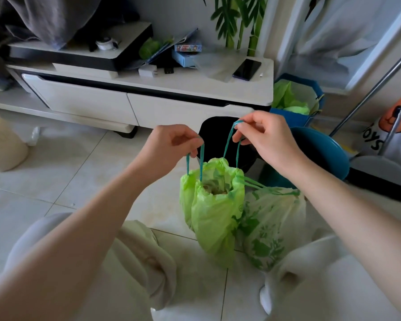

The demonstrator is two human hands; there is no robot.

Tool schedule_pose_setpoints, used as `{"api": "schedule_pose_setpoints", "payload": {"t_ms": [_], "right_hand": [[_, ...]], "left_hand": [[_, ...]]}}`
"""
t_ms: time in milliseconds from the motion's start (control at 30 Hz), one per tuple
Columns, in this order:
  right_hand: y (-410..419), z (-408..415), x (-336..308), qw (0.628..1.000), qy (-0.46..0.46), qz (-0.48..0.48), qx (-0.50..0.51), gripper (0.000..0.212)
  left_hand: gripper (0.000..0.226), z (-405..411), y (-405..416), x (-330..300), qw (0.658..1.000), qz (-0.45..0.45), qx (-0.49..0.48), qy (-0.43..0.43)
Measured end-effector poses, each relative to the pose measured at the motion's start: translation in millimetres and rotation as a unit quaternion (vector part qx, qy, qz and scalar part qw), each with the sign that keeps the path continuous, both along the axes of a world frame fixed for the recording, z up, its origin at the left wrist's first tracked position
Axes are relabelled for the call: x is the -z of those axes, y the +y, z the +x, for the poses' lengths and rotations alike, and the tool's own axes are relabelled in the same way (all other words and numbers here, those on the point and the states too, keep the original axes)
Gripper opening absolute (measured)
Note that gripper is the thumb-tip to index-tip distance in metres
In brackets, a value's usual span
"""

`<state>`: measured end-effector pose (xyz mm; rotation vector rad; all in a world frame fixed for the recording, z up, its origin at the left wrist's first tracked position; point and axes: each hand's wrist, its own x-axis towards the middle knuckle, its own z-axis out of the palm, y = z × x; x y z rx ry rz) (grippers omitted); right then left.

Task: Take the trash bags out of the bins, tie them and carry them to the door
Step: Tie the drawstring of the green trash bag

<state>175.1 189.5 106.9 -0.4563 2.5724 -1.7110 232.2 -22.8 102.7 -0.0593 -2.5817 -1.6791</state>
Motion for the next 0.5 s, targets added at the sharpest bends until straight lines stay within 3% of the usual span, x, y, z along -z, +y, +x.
{"api": "schedule_pose_setpoints", "payload": {"t_ms": [133,267,500], "right_hand": [[-5,1,4,1.0,-0.023,0.02,-0.003,0.015],[-8,1,-1,0.999,-0.014,-0.035,-0.007,0.015],[-14,6,7,0.997,-0.049,0.03,-0.056,0.011]], "left_hand": [[0.014,-1,9,6,0.999,-0.026,0.024,0.006],[0.016,-6,10,2,0.998,0.025,-0.022,0.052],[0.012,-10,26,7,0.998,-0.027,-0.003,0.053]]}}
